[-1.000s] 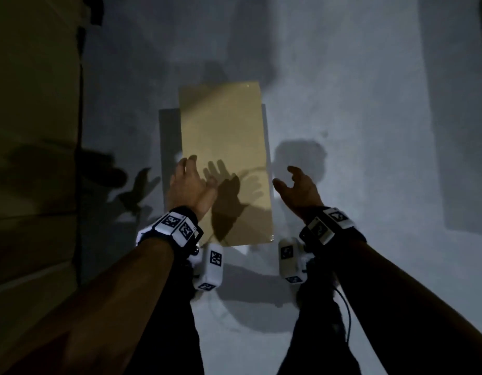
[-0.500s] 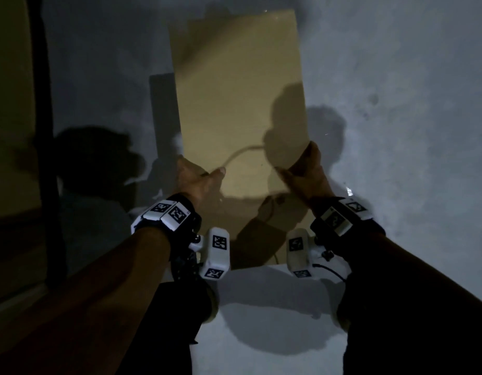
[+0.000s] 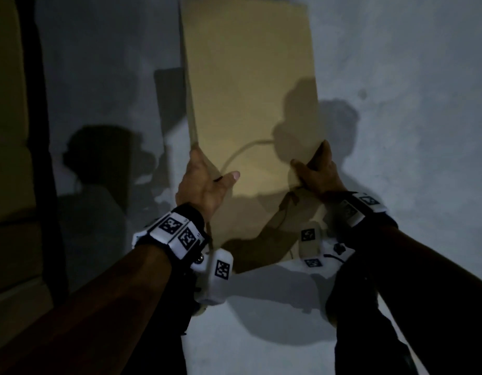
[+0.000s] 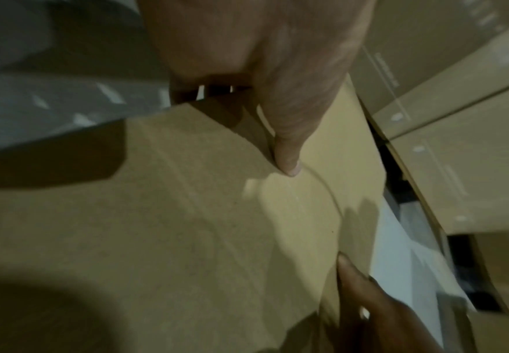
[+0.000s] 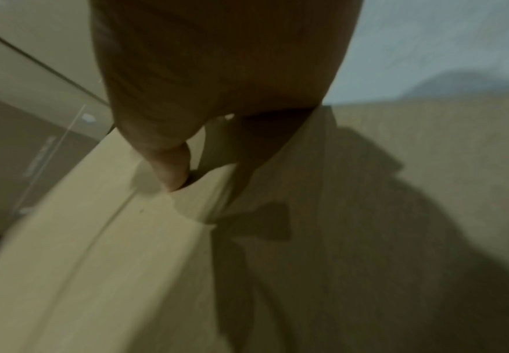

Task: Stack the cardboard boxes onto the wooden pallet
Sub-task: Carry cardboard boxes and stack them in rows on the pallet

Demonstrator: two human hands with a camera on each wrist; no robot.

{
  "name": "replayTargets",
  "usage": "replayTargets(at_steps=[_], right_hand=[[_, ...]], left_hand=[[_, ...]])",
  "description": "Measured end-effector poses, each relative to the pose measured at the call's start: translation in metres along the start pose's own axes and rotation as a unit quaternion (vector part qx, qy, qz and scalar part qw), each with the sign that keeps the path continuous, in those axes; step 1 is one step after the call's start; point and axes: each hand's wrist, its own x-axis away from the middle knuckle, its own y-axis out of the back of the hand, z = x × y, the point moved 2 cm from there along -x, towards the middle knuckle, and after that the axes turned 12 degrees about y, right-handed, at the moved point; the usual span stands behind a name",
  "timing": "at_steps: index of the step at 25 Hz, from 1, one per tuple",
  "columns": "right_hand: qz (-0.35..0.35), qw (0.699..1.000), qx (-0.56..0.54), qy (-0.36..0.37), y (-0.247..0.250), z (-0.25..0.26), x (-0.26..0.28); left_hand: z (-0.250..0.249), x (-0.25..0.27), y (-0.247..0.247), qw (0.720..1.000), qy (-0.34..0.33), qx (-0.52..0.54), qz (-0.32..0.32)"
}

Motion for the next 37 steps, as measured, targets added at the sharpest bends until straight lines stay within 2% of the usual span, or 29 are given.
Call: replayTargets(at_steps=[3, 5, 8, 10, 14, 18, 21, 29, 33, 37], right_hand=[[0.073, 0.995, 0.071, -0.003, 0.036, -0.007, 0.009], [0.091, 0.992, 0.087, 0.009, 0.057, -0.004, 0.016], [0.090, 0.996, -0.006, -0.014, 0.090, -0.005, 0.028], [0.070, 0.995, -0.068, -0.015, 0.110, -0.010, 0.030], [0.027, 0.995, -0.097, 0.021, 0.140, -0.038, 0.015], [0.003, 0.997, -0.067, 0.044, 0.160, -0.077, 0.003], [0.012, 0.995, -0.042, 0.090, 0.161, -0.094, -0.006], [0.001, 0.985, 0.030, 0.172, 0.161, -0.084, -0.048], [0.013, 0.983, 0.051, 0.175, 0.164, -0.081, -0.067], [0.009, 0.986, 0.037, 0.161, 0.180, -0.075, -0.058]], left_hand=[[-0.030, 0.031, -0.014, 0.992, -0.069, -0.107, 0.010], [-0.051, 0.051, -0.025, 0.981, -0.134, -0.135, 0.028], [-0.068, 0.068, -0.046, 0.958, -0.192, -0.206, 0.056], [-0.073, 0.070, -0.058, 0.957, -0.173, -0.230, 0.043], [-0.076, 0.064, -0.095, 0.967, -0.103, -0.227, 0.043], [-0.078, 0.054, -0.141, 0.988, -0.034, -0.112, 0.096], [-0.081, 0.048, -0.159, 0.996, -0.018, -0.050, 0.070], [-0.092, 0.007, -0.155, 0.996, -0.080, 0.028, 0.036], [-0.099, -0.009, -0.154, 0.992, -0.106, 0.054, 0.030], [-0.114, 0.009, -0.152, 0.992, -0.109, 0.051, 0.020]])
